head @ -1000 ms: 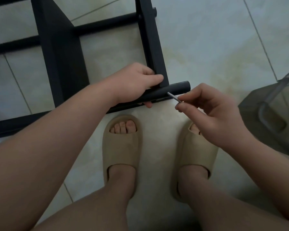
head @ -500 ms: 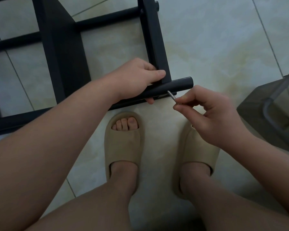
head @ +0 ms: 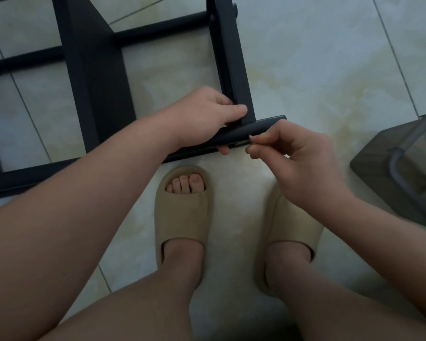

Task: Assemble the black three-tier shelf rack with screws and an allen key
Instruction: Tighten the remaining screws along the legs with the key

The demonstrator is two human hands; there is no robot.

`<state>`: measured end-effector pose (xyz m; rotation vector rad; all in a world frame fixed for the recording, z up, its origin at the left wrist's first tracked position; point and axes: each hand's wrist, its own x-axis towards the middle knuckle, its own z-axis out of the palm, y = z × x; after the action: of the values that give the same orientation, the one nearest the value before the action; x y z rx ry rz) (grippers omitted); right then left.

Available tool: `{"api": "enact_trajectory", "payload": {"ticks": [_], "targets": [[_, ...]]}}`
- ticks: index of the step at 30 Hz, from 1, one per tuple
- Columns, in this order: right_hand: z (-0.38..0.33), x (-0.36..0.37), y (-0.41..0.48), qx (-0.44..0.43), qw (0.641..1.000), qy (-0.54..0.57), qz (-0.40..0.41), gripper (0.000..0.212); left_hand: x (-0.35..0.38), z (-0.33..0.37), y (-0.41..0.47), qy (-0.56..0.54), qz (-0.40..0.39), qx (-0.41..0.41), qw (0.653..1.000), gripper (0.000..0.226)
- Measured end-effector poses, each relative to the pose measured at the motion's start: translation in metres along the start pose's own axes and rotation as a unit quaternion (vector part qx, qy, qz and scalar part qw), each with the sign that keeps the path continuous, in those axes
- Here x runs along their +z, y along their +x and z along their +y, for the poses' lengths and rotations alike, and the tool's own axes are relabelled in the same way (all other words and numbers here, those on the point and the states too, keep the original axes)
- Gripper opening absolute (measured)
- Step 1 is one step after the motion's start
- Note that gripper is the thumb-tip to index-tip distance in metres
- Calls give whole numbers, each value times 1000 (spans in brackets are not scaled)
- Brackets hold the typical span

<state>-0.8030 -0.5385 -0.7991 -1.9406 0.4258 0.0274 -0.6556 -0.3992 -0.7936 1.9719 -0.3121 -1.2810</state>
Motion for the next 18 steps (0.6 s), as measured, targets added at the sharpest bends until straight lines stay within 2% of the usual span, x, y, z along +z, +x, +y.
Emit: {"api": "enact_trajectory", "payload": {"ticks": [3, 7, 9, 13, 16, 18], "targets": [[-3, 4, -1, 51, 996, 78, 14, 23, 0, 1, -1, 5, -3, 4, 1000, 41], [-8, 8, 3, 99, 983, 154, 31, 20, 0, 2, -2, 4, -8, 10, 1000, 42], [-10, 10, 5, 113, 980, 158, 37, 21, 0, 3, -2, 7, -8, 14, 1000, 42], [-14, 5, 10, 128, 989, 66, 32, 23, -1, 3, -3, 1, -6, 17, 1000, 39], [-20, -4, 16, 119, 989, -87, 23, 26, -2, 2, -2, -11, 4, 18, 1000, 35], [-25, -8, 22, 89, 973, -213, 3, 30, -2, 1, -1, -7, 10, 16, 1000, 36]]}}
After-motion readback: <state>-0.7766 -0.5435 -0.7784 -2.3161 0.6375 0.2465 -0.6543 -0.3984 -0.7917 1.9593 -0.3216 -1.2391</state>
